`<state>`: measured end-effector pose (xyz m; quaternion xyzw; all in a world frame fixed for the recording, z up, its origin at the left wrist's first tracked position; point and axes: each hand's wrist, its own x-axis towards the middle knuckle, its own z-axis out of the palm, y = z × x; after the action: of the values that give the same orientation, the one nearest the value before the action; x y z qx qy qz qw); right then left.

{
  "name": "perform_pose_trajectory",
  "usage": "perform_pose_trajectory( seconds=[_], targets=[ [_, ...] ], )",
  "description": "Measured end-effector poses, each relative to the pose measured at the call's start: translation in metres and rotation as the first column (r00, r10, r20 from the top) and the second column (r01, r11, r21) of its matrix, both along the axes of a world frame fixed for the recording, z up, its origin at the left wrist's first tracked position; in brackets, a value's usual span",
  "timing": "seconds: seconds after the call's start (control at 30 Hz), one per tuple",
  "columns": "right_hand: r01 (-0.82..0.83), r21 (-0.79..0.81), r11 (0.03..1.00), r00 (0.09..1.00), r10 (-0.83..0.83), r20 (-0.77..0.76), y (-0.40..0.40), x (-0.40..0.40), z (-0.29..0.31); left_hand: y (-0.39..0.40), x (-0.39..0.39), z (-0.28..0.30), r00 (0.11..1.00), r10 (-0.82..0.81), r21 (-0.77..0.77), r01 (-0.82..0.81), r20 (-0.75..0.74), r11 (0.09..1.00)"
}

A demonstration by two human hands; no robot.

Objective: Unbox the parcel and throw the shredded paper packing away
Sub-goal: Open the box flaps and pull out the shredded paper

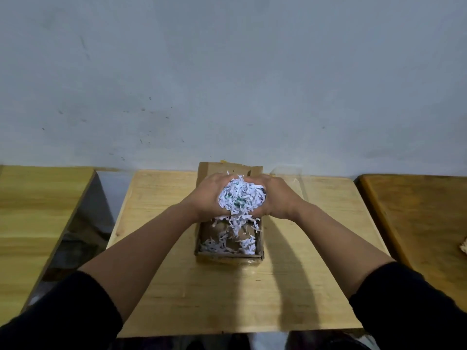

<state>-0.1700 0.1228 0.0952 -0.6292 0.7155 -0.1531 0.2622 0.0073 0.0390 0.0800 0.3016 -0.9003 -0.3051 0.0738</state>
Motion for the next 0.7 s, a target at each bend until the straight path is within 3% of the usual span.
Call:
perform_pose_trajectory(
  seconds=[0.4, 0.7],
  targets=[
    [0.082, -0.136, 0.987, 0.989, -0.097, -0.110, 0.014, 0.009, 0.089, -0.008, -0.003, 0.082, 0.988, -0.137, -0.221, 0.119, -0.072, 0.968],
    [0.193, -0.176, 0.965, 0.963, -0.221, -0.157, 0.076, -0.023, 0.112, 0.038, -0.052, 0.102, 0.957, -0.257, -0.228, 0.223, -0.133, 0.948]
  ],
)
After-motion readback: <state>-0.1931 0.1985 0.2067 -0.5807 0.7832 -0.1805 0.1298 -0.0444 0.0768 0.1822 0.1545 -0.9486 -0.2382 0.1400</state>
